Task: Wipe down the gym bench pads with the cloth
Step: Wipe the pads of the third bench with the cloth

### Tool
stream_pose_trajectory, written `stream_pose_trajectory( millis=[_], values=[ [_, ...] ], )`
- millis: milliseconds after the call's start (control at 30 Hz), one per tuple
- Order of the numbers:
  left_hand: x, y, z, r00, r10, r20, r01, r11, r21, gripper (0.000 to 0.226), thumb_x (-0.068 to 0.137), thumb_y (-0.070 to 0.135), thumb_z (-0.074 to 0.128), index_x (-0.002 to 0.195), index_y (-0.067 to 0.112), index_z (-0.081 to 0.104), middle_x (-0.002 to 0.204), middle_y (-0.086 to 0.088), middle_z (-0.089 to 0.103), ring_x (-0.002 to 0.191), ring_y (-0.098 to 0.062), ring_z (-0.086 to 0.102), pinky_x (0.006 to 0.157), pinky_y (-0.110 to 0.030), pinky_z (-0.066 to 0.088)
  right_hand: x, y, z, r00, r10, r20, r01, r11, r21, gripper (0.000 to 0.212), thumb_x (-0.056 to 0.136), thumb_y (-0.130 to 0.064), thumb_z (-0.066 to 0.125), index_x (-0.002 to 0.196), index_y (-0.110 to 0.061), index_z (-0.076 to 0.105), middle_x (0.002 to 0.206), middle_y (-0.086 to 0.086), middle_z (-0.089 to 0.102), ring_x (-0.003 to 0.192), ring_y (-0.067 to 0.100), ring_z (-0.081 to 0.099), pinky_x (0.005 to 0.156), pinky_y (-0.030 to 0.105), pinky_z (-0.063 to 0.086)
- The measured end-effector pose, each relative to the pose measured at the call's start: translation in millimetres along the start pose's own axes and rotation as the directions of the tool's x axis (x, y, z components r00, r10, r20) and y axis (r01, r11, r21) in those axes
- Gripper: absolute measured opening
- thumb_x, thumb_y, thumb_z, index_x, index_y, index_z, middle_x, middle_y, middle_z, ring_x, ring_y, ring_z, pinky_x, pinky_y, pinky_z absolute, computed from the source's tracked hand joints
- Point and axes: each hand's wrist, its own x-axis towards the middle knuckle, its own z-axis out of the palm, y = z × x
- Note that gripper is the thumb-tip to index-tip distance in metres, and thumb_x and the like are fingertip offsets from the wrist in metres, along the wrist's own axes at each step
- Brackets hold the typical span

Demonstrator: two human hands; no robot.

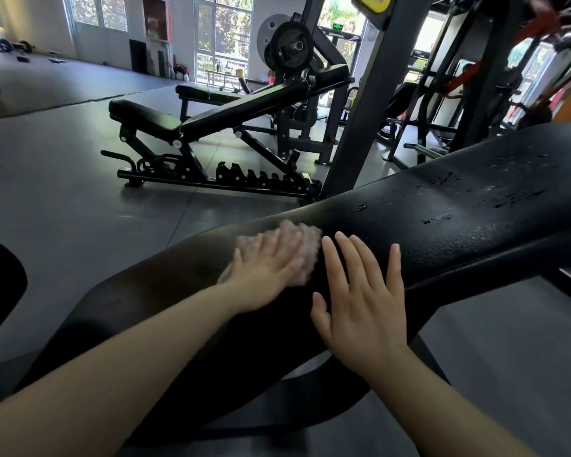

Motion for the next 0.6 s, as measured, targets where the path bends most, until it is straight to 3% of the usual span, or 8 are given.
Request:
stream_pose_trajectory(
  millis=[67,133,233,333,500,600],
  values=[
    [-26,6,7,0.986,0.167,-0.01,-0.167,0.986,0.006,0.047,0.097,0.054,0.016,0.128,0.054,-0.02,0.153,0.012,-0.023,0.14,-0.015,-0.025,0.112,-0.049,-0.014,-1,1,1,1.0,-0.007,-0.013,0.007,1.0,0.001,0.062,0.084,-0.04,0.04,0.137,-0.008,0.039,0.136,0.014,0.052,0.131,0.026,0.038,0.114,0.052,0.006],
    [-27,-14,6,0.973,0.23,0.001,-0.23,0.973,-0.006,0.045,0.093,0.06,0.013,0.124,0.058,-0.02,0.148,0.02,-0.022,0.137,-0.007,-0.027,0.111,-0.044,-0.014,0,1,1,1.0,-0.009,-0.007,0.009,1.0,0.004,0.062,0.084,-0.04,0.04,0.137,-0.008,0.039,0.136,0.014,0.052,0.131,0.026,0.038,0.114,0.052,0.007],
    [8,-54,0,0.998,0.03,0.046,-0.03,1.0,-0.008,0.054,0.089,0.07,0.01,0.133,0.054,-0.016,0.155,0.014,-0.017,0.143,-0.015,-0.019,0.113,-0.053,-0.008,0,1,0,1.0,-0.01,0.005,0.01,1.0,-0.016,0.062,0.084,-0.04,0.04,0.137,-0.008,0.04,0.136,0.014,0.052,0.13,0.027,0.04,0.113,0.054,0.008],
    [25,-65,-1,0.985,-0.172,0.003,0.172,0.981,-0.087,0.052,0.097,0.054,0.016,0.145,0.047,-0.005,0.158,0.007,-0.01,0.145,-0.022,-0.012,0.112,-0.057,-0.006,0,1,-2,1.0,-0.003,0.026,0.004,1.0,-0.015,0.062,0.084,-0.039,0.04,0.137,-0.007,0.043,0.136,0.014,0.052,0.13,0.027,0.041,0.113,0.054,0.008],
    [-13,-45,-3,0.985,-0.174,-0.002,0.173,0.981,-0.082,0.054,0.099,0.05,0.018,0.146,0.043,-0.006,0.159,0.002,-0.009,0.145,-0.022,-0.012,0.112,-0.053,-0.006,-1,-1,-4,0.999,0.006,0.044,-0.006,1.0,-0.01,0.061,0.084,-0.038,0.039,0.137,-0.007,0.045,0.136,0.015,0.052,0.13,0.028,0.042,0.114,0.053,0.005],
    [-55,-44,5,0.993,-0.111,0.042,0.113,0.993,-0.043,0.056,0.083,0.069,0.008,0.129,0.055,-0.02,0.158,0.006,-0.01,0.144,-0.018,-0.015,0.113,-0.051,-0.006,-1,0,-4,0.998,0.006,0.055,-0.006,1.0,-0.006,0.061,0.085,-0.037,0.039,0.137,-0.006,0.044,0.136,0.015,0.052,0.13,0.028,0.042,0.114,0.053,0.005]
  ],
)
